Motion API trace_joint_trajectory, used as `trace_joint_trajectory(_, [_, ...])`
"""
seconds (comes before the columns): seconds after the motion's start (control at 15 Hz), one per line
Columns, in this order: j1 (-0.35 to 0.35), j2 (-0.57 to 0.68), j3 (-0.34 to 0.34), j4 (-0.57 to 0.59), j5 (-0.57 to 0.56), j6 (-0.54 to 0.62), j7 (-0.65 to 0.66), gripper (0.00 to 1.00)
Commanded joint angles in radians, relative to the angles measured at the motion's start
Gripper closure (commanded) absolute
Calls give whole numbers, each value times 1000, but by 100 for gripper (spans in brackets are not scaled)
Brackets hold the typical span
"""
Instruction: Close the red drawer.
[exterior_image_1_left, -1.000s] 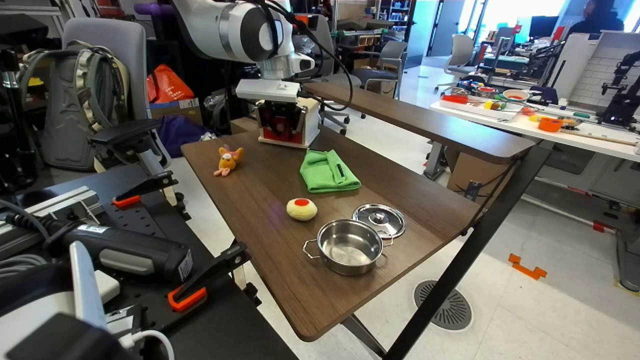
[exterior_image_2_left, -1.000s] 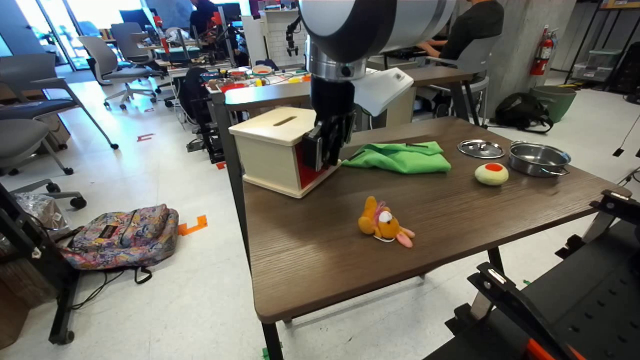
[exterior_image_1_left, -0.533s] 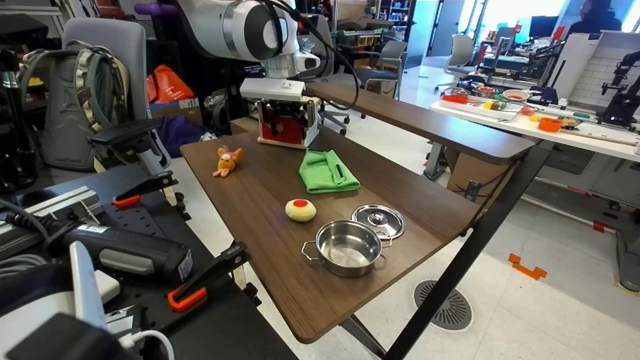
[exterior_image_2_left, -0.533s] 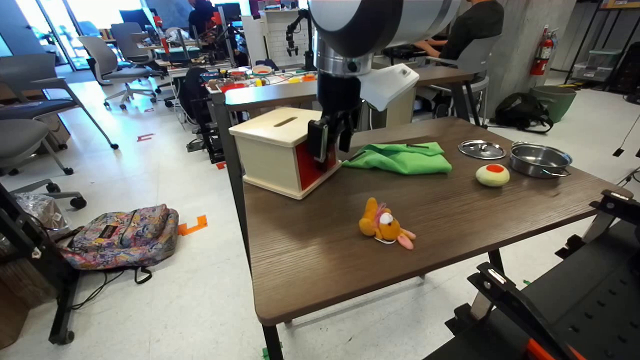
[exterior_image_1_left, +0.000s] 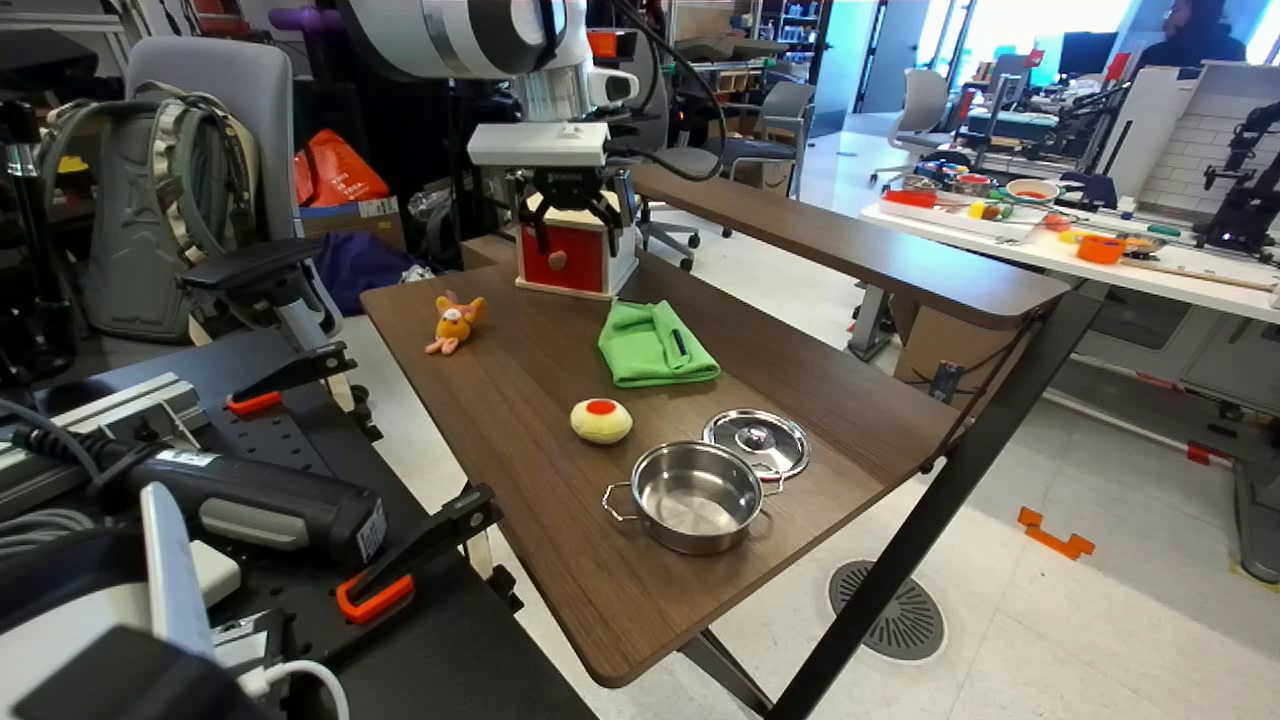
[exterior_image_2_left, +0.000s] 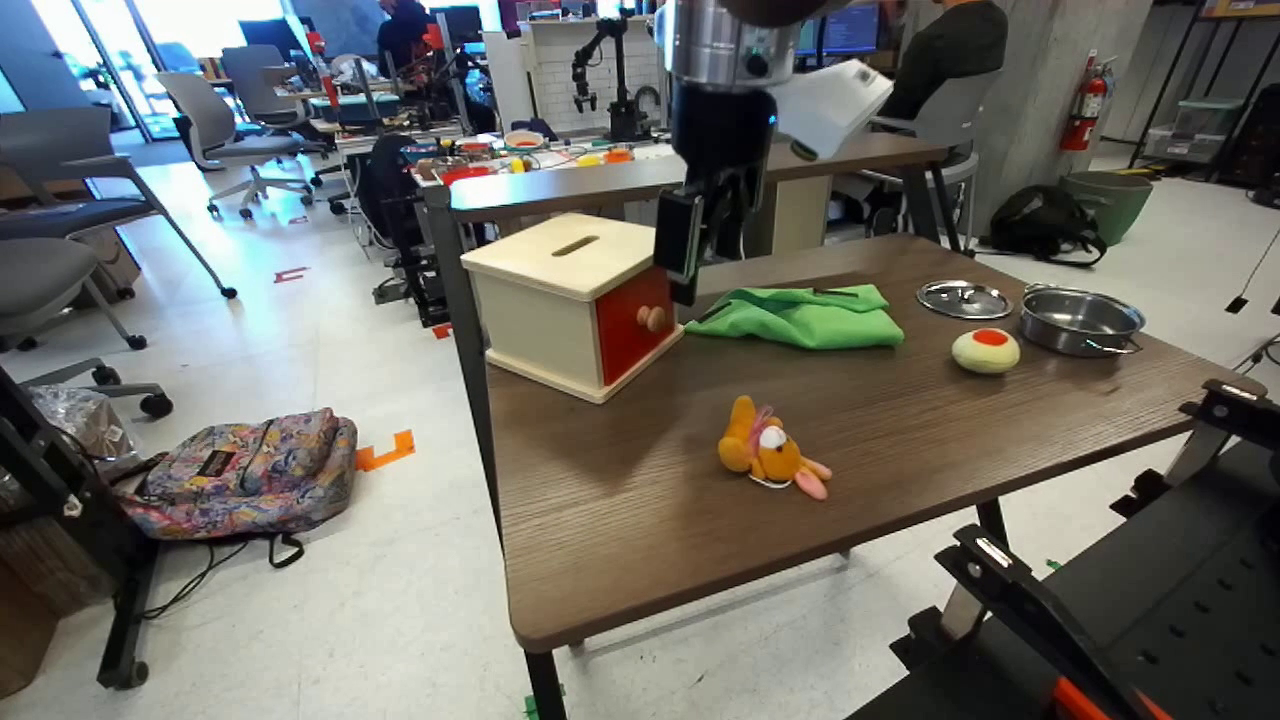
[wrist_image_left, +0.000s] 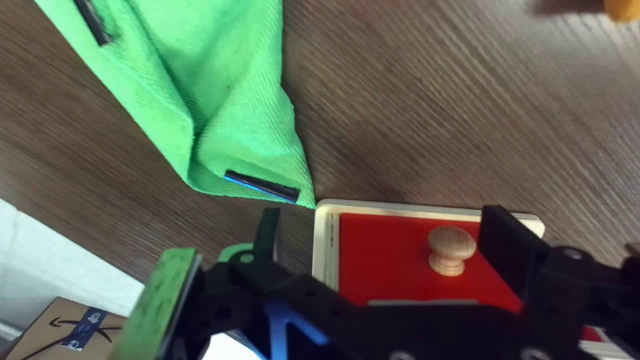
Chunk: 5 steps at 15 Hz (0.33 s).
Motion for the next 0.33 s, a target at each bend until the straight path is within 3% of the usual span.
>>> trace_joint_trajectory(0.0, [-22,-212,-16,-222,-58,50,-43,0])
trace_joint_trajectory(0.07, [-41,-259,-7,-272,-54,88,-59,0])
trace_joint_trajectory(0.13, [-21,-133,-8,-132,-35,30,-28,0])
trace_joint_trajectory(0.27, [-36,-213,-7,-214,-36,55,-46,0])
